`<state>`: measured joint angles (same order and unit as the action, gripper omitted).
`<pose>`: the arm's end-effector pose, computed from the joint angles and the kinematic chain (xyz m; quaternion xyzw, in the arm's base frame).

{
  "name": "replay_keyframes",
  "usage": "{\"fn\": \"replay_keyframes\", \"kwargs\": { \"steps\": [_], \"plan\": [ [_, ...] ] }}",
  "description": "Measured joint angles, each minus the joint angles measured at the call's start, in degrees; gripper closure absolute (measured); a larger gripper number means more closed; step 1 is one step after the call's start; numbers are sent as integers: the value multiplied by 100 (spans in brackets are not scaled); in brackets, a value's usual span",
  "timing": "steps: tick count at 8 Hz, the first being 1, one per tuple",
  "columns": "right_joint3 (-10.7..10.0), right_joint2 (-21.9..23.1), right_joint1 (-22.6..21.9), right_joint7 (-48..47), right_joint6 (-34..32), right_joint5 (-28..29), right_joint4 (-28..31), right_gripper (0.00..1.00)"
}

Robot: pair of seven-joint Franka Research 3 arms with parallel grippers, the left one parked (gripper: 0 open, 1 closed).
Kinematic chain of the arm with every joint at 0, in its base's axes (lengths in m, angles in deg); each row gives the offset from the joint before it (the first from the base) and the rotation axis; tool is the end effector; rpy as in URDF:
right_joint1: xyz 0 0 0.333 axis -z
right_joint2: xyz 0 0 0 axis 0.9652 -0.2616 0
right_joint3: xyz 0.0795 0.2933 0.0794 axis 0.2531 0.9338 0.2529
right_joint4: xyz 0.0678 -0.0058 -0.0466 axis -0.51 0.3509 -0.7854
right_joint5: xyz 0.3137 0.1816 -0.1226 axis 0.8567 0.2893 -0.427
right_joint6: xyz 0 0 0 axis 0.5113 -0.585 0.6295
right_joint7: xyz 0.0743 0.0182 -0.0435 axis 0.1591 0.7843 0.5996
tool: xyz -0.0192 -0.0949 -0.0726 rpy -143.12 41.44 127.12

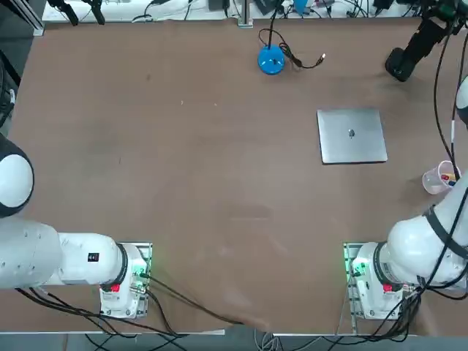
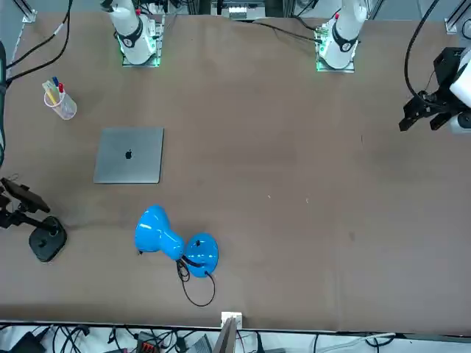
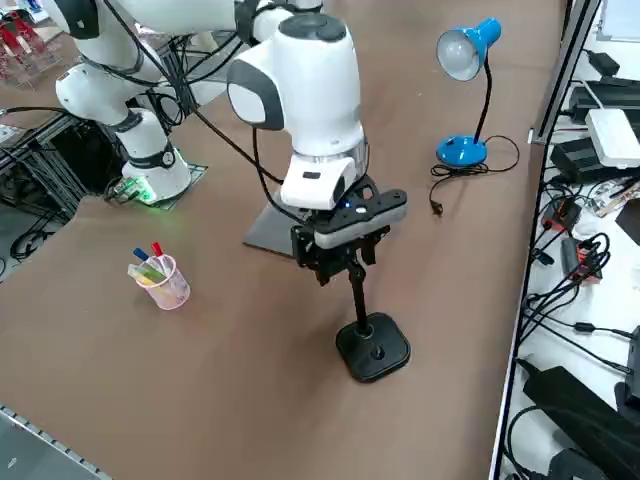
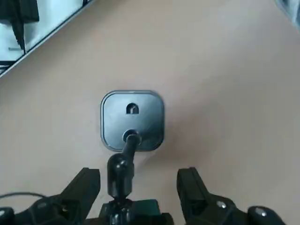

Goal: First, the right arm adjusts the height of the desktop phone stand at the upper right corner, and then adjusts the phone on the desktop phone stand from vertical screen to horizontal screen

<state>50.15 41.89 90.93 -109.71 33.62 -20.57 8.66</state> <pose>0.6821 -0.2449 0.3932 0.9324 -0.3508 0.0686 0.0525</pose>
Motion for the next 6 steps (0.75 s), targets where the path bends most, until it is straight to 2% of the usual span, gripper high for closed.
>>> {"fn": "replay_keyframes", "kwargs": {
  "steps": [2, 6],
  "plan": [
    [17, 196, -29, 230, -304, -156, -140, 0],
    [99, 546, -294, 1718, -1944, -162, -1143, 0]
  ]
}}
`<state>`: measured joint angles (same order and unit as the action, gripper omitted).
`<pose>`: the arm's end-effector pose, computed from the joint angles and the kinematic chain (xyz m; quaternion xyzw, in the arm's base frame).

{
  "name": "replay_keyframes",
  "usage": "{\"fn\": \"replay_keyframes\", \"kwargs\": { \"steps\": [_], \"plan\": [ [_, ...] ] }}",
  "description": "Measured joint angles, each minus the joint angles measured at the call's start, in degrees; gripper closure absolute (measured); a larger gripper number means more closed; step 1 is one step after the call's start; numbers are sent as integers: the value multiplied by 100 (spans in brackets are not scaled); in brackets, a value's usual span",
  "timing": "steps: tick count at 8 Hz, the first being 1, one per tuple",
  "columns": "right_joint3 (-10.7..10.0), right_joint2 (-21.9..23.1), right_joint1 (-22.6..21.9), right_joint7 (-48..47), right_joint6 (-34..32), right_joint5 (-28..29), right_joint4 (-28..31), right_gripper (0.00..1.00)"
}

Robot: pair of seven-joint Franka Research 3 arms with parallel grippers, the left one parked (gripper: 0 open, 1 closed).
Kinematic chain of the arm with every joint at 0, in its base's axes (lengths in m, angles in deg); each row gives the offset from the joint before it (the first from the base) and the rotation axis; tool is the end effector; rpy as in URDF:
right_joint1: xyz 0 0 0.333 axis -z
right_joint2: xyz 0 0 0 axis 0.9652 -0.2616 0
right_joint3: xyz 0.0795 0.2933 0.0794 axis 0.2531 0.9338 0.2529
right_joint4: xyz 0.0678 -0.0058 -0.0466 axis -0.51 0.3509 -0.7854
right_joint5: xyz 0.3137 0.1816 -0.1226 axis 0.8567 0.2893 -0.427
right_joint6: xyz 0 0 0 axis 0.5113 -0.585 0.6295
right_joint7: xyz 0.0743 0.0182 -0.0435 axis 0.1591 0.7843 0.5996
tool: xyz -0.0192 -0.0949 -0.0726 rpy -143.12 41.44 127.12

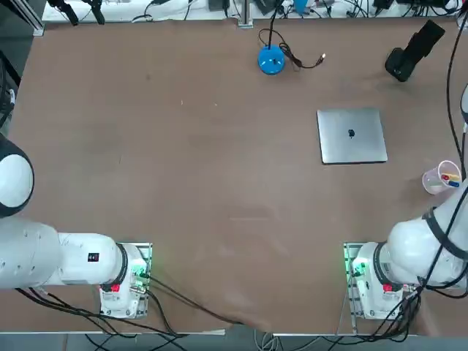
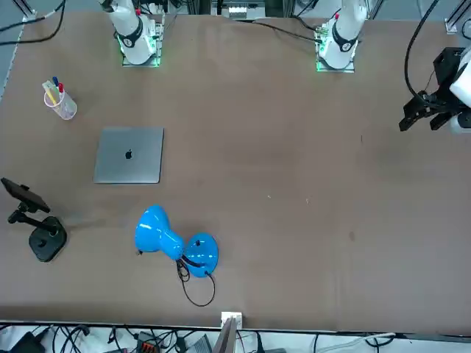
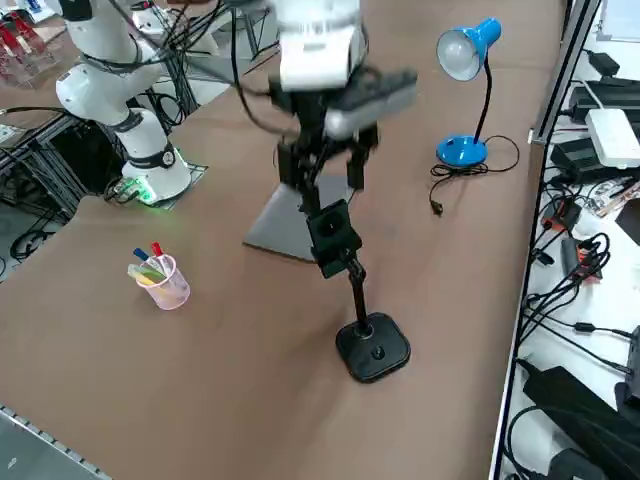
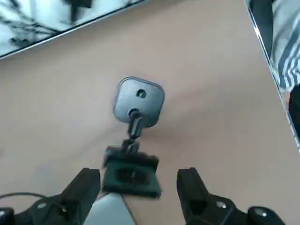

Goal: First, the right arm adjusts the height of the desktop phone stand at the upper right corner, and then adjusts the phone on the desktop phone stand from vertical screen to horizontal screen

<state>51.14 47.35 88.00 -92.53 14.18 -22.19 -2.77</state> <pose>0.6675 -0.1972 0.5232 0.9790 -0.1880 0.0389 0.0686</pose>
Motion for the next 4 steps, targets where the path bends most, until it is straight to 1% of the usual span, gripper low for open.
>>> {"fn": "replay_keyframes", "kwargs": {
  "steps": [1, 3, 4],
  "plan": [
    [24, 16, -236, 322, -248, -19, -128, 0],
    [37, -25, -709, 934, -505, -110, -138, 0],
    [39, -49, -871, 1122, -592, -120, -138, 0]
  ]
}}
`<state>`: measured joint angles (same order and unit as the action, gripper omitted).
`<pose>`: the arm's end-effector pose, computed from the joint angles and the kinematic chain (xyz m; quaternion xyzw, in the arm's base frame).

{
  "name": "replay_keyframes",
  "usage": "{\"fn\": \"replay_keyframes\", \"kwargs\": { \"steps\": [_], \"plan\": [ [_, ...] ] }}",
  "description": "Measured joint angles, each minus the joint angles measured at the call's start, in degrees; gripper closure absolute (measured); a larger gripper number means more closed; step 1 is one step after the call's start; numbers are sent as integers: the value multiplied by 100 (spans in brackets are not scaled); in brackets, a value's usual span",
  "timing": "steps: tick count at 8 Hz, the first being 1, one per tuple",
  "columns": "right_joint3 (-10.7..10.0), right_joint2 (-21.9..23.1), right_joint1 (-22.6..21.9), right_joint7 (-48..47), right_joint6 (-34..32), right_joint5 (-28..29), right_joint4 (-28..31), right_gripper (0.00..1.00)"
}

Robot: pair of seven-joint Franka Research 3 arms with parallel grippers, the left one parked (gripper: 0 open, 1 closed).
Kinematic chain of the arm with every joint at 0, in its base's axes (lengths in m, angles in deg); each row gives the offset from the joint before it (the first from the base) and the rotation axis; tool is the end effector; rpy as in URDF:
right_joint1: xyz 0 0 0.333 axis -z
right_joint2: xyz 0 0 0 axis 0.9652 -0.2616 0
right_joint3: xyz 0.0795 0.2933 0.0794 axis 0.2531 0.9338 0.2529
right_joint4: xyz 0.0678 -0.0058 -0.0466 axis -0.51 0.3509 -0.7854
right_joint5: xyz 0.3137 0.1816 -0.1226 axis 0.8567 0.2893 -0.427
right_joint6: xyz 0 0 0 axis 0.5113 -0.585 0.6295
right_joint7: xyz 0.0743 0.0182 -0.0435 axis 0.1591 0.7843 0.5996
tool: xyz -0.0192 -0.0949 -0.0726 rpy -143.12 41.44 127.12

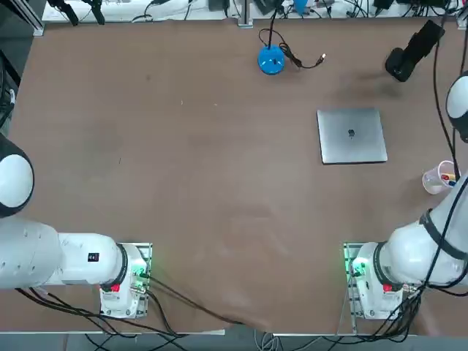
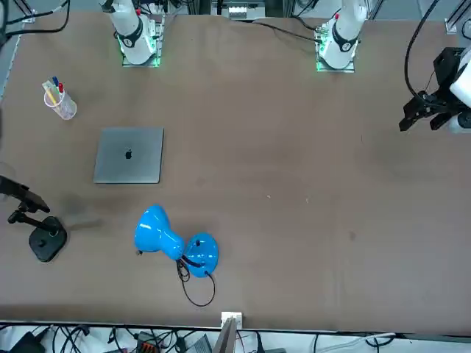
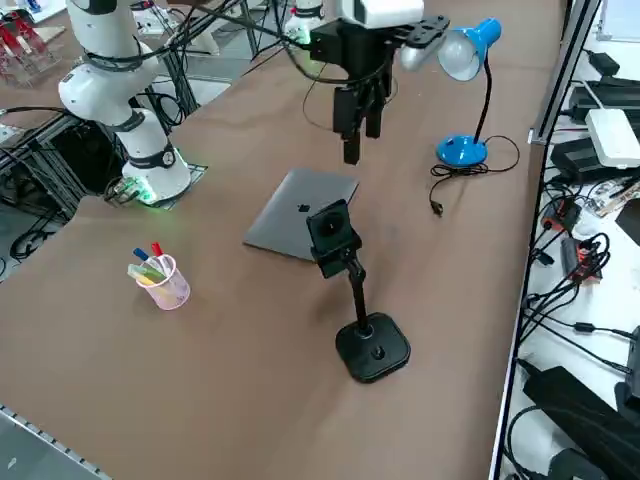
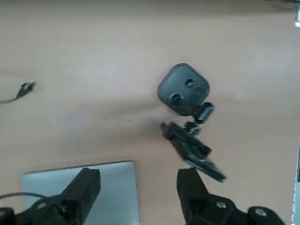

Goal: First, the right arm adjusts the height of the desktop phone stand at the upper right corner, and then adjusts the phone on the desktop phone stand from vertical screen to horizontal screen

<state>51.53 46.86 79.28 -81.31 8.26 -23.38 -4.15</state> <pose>0.6806 -0.0924 0.5192 0.9971 -0.0158 -0.0070 0.0739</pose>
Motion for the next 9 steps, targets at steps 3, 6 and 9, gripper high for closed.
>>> {"fn": "replay_keyframes", "kwargs": {
  "steps": [3, 6, 9],
  "plan": [
    [5, -99, -252, 1090, -131, -29, 166, 0],
    [5, -402, -286, 1912, 117, -576, 398, 7],
    [22, -794, -631, 2309, 164, -1356, 451, 8]
  ]
}}
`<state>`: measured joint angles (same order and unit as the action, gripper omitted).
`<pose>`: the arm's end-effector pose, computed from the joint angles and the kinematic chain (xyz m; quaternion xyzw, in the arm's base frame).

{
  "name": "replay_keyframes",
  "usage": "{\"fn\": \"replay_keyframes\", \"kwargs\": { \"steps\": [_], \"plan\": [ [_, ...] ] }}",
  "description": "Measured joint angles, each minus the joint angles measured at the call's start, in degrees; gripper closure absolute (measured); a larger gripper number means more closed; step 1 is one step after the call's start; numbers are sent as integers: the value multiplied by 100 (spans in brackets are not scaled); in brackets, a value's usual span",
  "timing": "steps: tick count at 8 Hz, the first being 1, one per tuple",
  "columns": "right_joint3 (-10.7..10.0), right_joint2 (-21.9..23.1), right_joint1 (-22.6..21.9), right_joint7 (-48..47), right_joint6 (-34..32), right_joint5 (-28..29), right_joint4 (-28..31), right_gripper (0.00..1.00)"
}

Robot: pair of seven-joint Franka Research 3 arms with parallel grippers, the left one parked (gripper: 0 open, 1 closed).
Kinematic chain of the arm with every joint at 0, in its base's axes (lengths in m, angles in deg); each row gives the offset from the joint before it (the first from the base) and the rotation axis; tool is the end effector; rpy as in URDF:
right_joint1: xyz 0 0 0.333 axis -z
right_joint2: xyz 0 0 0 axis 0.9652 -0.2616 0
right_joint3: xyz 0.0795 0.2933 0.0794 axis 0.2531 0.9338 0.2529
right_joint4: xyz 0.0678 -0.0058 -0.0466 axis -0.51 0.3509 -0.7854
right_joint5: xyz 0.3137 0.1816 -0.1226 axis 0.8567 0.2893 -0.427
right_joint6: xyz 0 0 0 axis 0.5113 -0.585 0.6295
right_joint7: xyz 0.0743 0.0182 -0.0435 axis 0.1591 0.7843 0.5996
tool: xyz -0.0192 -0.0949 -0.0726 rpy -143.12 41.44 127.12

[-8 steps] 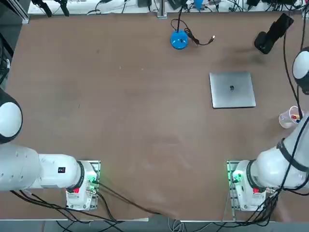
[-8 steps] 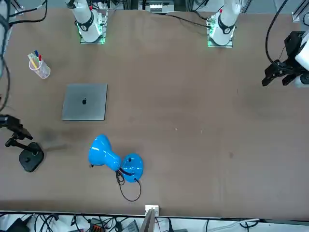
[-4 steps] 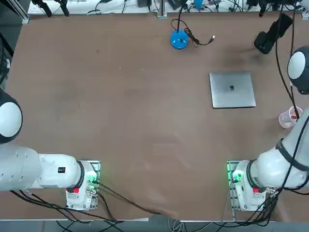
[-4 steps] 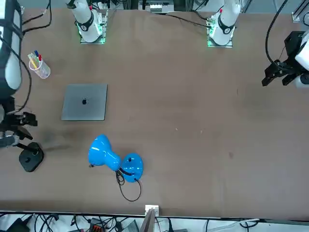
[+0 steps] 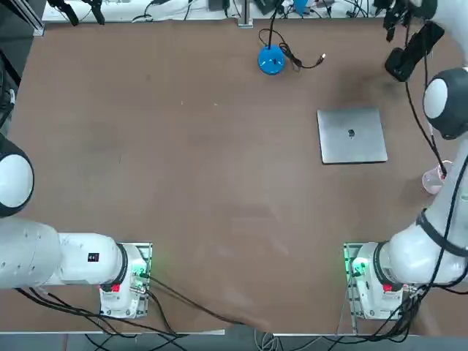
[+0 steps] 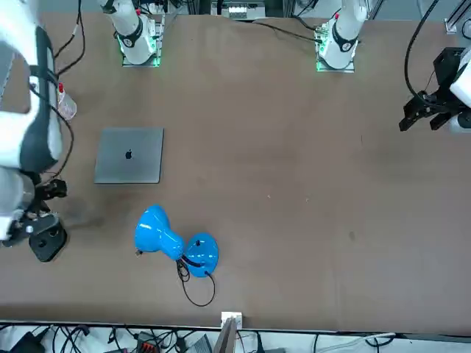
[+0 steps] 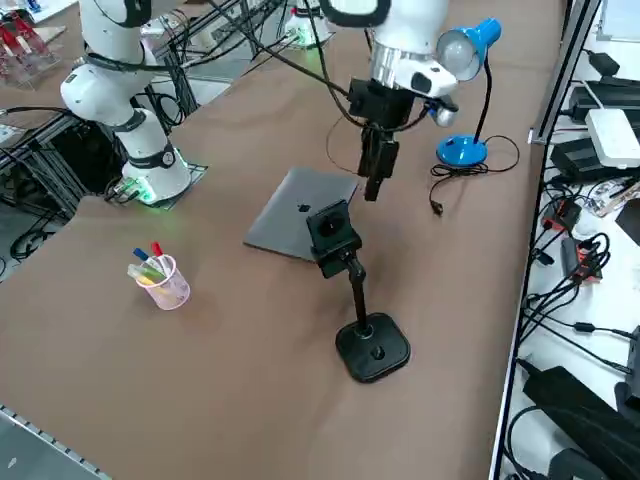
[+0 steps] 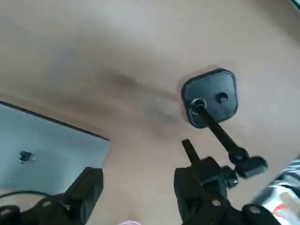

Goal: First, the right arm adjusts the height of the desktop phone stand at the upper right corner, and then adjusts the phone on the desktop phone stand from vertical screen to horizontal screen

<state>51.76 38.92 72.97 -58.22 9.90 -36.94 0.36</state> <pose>0.7009 -0.0410 0.3962 0.9419 0.2605 -0.1359 0.1627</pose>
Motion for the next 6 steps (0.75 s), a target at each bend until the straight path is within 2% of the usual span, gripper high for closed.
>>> {"fn": "replay_keyframes", "kwargs": {
  "steps": [4, 6],
  "plan": [
    [3, -622, -396, 516, 18, -1585, 19, 7],
    [-30, -961, -435, 747, 126, -1943, -21, 7]
  ]
}}
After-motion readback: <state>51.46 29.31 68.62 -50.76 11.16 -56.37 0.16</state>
